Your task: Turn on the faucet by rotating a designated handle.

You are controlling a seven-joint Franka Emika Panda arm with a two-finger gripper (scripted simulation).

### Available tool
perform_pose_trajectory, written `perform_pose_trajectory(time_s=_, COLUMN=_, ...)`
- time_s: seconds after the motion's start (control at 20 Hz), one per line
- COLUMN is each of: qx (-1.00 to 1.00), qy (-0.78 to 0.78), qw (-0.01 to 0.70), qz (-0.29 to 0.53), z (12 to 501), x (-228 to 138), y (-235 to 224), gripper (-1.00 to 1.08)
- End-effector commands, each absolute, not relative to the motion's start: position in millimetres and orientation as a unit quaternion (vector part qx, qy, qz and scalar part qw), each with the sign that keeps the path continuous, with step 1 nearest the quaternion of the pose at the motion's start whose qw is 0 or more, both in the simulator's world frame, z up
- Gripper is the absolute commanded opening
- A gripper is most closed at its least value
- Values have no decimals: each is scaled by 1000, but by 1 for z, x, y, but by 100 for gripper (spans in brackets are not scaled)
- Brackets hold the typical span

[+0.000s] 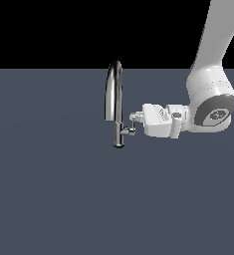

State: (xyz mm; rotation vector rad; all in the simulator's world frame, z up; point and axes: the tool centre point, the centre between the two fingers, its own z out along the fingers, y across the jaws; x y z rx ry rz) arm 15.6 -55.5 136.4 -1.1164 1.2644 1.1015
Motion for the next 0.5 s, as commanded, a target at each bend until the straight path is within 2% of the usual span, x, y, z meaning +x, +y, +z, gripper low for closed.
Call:
perform_pose_trajectory(time_s=0.0, qx=-468, qy=531, qw=534, qz=463, z=133, x=9, y=-56, gripper=-100)
perform_pose_trajectory(time_s=0.45, qx=-467, qy=531, qw=534, qz=463, z=118, x=-26, y=-54, gripper=-100)
